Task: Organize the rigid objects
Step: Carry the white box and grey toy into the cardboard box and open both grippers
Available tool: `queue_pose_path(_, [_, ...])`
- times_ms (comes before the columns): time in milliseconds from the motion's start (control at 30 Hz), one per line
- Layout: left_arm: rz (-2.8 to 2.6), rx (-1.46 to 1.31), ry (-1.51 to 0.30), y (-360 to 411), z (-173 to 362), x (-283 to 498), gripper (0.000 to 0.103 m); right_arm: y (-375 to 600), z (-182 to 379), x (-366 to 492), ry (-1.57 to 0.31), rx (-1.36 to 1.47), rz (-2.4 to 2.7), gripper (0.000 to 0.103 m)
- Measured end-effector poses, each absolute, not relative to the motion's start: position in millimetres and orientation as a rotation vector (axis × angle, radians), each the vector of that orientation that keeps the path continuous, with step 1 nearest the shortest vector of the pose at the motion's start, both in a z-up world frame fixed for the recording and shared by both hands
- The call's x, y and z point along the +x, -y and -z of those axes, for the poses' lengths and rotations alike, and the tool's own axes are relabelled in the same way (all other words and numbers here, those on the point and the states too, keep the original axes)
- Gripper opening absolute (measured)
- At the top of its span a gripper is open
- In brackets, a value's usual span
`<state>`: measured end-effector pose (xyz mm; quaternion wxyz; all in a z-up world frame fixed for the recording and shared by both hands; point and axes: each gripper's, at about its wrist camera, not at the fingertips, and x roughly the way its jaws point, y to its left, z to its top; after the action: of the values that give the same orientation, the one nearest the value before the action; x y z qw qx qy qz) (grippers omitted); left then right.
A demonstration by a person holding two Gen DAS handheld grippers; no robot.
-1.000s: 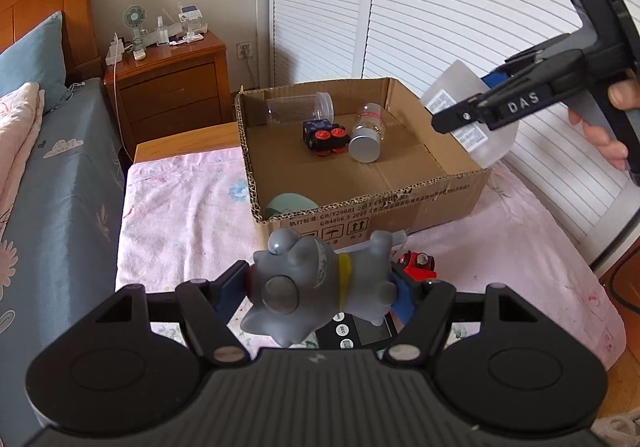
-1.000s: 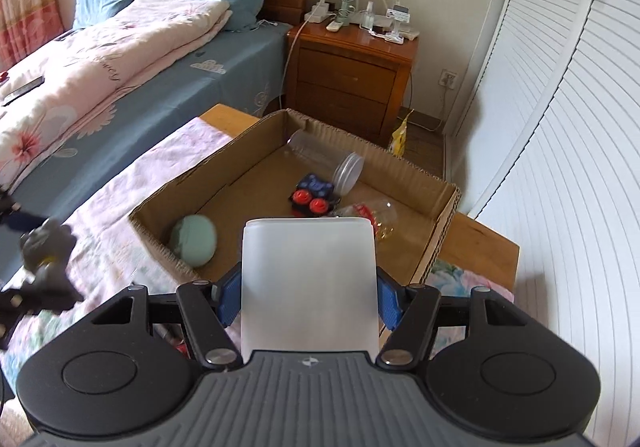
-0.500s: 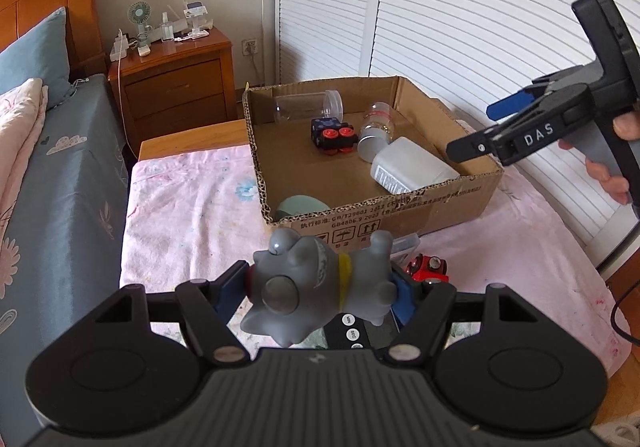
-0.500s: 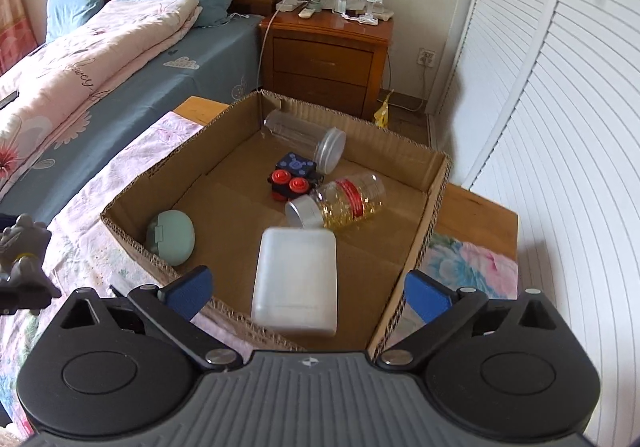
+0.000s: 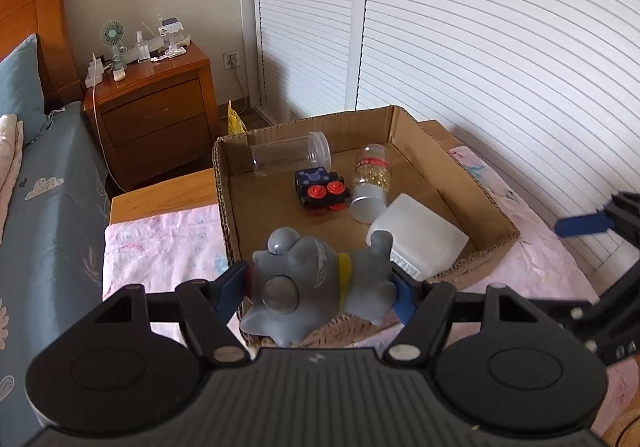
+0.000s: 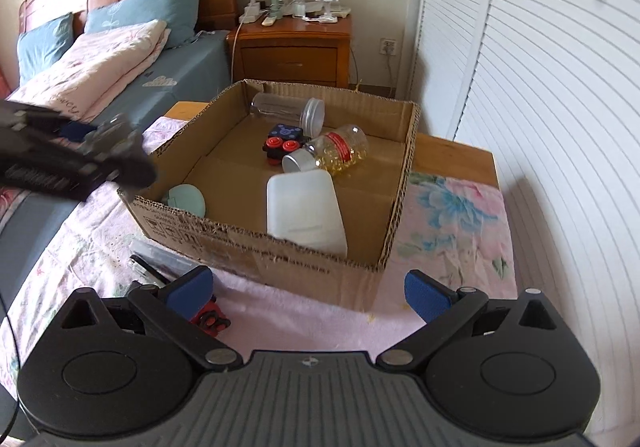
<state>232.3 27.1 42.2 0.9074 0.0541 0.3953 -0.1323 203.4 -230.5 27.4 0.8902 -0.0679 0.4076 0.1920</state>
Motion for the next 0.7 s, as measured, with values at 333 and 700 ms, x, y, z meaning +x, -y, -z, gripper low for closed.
queue_pose_path(333, [0.19,0.102,-0.784,-15,-39,282,0.097,235,-17,177,-0.848,-0.102,-0.345,0.103])
queue_pose_path(700, [0.199,0.094,-0.792,-31,-39,234,0.1,233,-22,172,-0.816,-0.053,-0.342,0.103])
